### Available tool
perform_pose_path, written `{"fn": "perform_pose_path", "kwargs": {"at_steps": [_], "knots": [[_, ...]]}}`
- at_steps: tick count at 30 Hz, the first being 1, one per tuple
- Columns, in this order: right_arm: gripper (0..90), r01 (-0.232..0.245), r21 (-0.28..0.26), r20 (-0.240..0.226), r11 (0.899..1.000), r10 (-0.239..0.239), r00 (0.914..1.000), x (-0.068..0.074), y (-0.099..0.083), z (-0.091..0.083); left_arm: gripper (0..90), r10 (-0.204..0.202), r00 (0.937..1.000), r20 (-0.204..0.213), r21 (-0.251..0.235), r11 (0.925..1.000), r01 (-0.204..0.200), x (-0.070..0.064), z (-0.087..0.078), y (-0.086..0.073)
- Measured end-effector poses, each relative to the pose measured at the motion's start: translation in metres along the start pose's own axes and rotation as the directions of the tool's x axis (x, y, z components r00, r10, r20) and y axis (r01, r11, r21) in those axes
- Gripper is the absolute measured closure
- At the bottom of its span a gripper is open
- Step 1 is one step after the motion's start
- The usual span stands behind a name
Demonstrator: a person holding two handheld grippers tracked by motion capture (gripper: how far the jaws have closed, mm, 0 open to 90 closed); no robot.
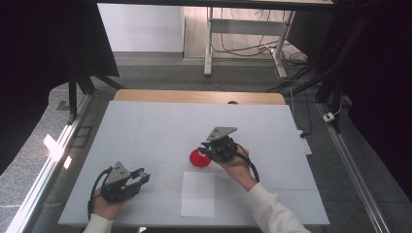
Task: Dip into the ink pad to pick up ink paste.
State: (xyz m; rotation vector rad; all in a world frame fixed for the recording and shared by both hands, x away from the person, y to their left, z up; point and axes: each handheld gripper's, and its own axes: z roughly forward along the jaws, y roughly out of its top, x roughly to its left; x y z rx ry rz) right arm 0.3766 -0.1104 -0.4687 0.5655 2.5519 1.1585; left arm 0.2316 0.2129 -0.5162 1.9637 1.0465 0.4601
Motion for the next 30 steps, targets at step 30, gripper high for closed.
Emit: {"fn": "perform_pose_path", "kwargs": {"at_steps": [30], "knots": [[75.4,-0.063,-0.106,-0.027,0.992,0.061,0.9978,-0.006,-0.001,-0.034,64.5,0.005,1.0000,0.004,0.003,1.0000,-0.005,0.000,0.002,0.001]]}}
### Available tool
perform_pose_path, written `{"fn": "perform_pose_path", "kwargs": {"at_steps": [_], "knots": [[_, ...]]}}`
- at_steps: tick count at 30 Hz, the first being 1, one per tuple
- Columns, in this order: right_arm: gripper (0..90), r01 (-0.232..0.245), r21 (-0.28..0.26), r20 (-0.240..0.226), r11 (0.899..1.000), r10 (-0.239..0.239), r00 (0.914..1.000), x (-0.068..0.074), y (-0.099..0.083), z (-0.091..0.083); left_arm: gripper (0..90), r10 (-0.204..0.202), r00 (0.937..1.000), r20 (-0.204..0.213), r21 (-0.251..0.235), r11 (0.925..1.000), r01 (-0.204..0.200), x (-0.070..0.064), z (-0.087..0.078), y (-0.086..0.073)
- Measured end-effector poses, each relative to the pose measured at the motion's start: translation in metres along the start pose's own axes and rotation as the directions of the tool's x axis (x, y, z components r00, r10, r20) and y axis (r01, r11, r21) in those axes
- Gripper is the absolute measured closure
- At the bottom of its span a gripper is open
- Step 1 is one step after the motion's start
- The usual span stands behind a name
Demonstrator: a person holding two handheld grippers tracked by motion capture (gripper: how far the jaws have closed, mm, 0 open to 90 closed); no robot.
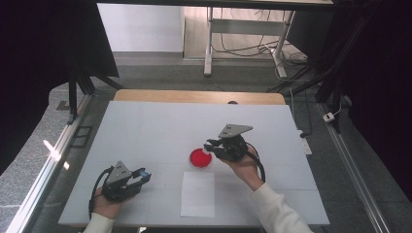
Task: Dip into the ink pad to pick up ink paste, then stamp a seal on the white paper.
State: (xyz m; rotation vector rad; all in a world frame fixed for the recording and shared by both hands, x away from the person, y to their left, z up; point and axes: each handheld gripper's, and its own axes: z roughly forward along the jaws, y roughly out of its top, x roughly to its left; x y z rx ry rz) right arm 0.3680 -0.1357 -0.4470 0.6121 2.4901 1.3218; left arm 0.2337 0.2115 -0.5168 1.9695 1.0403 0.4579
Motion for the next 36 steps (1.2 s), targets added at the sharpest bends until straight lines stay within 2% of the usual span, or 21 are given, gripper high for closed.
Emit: {"fn": "perform_pose_path", "kwargs": {"at_steps": [7,17,36], "knots": [[75.4,0.000,-0.001,-0.007,1.000,0.000,1.0000,0.001,0.000,-0.003,64.5,-0.001,1.0000,-0.001,0.001,1.0000,0.001,0.000,0.000,0.000],[75.4,0.004,-0.020,-0.051,1.000,-0.005,0.9987,0.010,0.002,-0.009,64.5,-0.002,1.0000,-0.003,-0.002,1.0000,0.002,0.001,-0.001,0.000],[75.4,0.005,-0.014,-0.062,1.000,-0.006,0.9981,0.015,-0.004,-0.017,64.4,-0.001,1.0000,-0.004,0.000,1.0000,0.001,0.000,-0.001,0.000]]}}
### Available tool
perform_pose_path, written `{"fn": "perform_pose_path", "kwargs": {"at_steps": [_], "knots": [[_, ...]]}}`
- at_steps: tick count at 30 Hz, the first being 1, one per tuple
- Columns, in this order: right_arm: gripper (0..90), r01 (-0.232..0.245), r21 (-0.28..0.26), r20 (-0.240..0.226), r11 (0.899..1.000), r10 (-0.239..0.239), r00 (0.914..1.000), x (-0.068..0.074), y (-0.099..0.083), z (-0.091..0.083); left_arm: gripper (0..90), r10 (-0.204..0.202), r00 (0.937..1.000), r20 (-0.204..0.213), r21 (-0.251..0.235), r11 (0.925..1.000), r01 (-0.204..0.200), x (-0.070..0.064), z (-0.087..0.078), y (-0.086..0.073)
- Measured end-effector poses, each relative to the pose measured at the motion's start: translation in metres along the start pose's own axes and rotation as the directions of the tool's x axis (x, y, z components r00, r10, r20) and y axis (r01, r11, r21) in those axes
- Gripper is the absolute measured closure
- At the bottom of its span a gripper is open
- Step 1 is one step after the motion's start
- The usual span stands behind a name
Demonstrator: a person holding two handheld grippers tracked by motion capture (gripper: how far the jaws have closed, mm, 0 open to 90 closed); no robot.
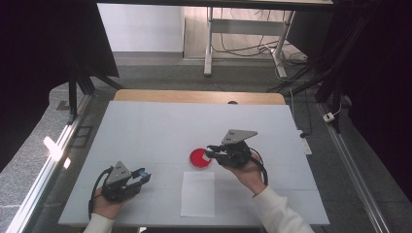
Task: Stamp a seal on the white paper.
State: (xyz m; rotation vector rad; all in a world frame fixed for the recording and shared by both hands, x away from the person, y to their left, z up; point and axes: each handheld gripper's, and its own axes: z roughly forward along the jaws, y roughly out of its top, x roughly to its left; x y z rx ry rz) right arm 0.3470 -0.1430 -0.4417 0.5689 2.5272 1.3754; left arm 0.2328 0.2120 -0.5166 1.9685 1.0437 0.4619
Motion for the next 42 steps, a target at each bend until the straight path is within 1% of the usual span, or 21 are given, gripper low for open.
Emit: {"fn": "perform_pose_path", "kwargs": {"at_steps": [7,15,21,23,27,28,30,36,42], "knots": [[75.4,-0.006,0.002,-0.013,1.000,0.006,0.9999,0.002,-0.002,-0.001,64.4,0.000,1.0000,0.001,0.000,1.0000,0.000,0.000,0.000,0.000],[75.4,-0.002,0.012,-0.033,1.000,0.002,0.9994,0.012,-0.005,0.002,64.4,-0.001,1.0000,0.001,-0.006,1.0000,0.001,0.001,-0.001,0.000],[75.4,0.003,0.041,-0.040,0.999,-0.002,0.9992,0.018,-0.011,0.003,64.4,-0.002,1.0000,0.001,-0.003,1.0000,0.002,0.000,0.000,0.001],[75.4,0.005,0.046,-0.049,0.999,-0.003,0.9988,0.020,-0.015,0.003,64.4,-0.002,1.0000,0.002,-0.002,1.0000,0.002,0.000,0.000,0.000],[75.4,0.017,0.063,-0.061,0.998,-0.013,0.9980,0.024,-0.019,0.003,64.4,-0.002,1.0000,0.001,-0.002,1.0000,0.002,0.000,0.000,0.001],[75.4,0.016,0.059,-0.068,0.998,-0.012,0.9976,0.025,-0.020,0.004,64.4,-0.002,1.0000,0.000,-0.002,1.0000,0.002,0.000,0.000,0.001],[75.4,0.027,0.067,-0.074,0.997,-0.022,0.9970,0.028,-0.020,0.004,64.4,-0.001,1.0000,0.001,-0.001,1.0000,0.001,0.000,0.000,0.000],[75.4,0.041,0.069,-0.099,0.997,-0.034,0.9945,0.038,-0.020,0.005,64.4,-0.001,1.0000,0.002,-0.001,1.0000,0.001,0.000,0.001,0.000],[75.4,0.065,0.089,-0.119,0.994,-0.055,0.9914,0.046,-0.023,0.004,64.4,-0.002,1.0000,0.004,0.001,1.0000,0.002,0.000,0.001,0.000]]}}
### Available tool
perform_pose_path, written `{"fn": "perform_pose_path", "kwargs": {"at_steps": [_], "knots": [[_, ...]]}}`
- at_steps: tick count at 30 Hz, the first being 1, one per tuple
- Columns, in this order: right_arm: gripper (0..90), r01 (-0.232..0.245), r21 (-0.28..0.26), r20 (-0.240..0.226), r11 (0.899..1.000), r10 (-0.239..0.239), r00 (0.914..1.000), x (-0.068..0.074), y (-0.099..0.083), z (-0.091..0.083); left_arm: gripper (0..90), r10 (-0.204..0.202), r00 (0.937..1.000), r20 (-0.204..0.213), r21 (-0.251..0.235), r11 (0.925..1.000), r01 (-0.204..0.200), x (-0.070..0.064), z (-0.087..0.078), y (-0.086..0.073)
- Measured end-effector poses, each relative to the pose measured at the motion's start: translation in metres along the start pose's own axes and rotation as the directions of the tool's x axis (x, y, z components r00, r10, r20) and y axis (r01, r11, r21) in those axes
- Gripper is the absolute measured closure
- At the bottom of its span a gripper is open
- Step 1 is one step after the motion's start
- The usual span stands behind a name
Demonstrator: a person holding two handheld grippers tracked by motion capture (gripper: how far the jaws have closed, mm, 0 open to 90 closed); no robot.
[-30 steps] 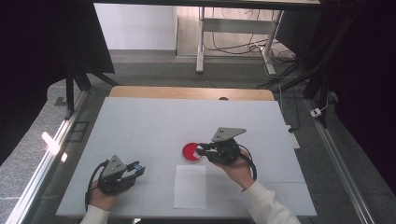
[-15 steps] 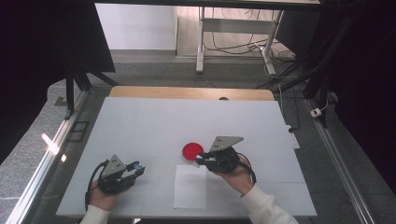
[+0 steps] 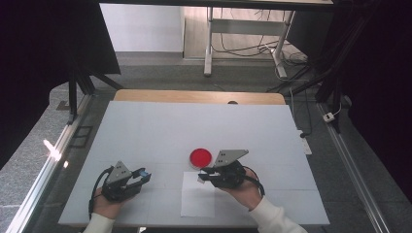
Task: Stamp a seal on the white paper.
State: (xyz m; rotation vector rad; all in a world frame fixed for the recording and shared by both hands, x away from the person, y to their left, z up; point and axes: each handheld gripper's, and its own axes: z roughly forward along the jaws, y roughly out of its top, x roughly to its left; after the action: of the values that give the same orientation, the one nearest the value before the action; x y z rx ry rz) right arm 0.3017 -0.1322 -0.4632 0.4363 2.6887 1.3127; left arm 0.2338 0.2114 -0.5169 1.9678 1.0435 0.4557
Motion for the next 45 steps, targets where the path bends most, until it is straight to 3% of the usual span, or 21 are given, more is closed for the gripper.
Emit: {"fn": "perform_pose_path", "kwargs": {"at_steps": [13,45], "knots": [[75.4,0.029,0.037,-0.057,0.999,-0.027,0.9980,0.004,-0.004,0.012,64.4,0.000,1.0000,0.003,0.001,1.0000,0.000,0.000,0.000,0.000],[75.3,0.065,0.099,-0.055,0.993,-0.060,0.9967,0.004,-0.012,0.031,64.4,0.001,1.0000,0.006,0.005,1.0000,-0.001,0.000,0.001,-0.001]]}}
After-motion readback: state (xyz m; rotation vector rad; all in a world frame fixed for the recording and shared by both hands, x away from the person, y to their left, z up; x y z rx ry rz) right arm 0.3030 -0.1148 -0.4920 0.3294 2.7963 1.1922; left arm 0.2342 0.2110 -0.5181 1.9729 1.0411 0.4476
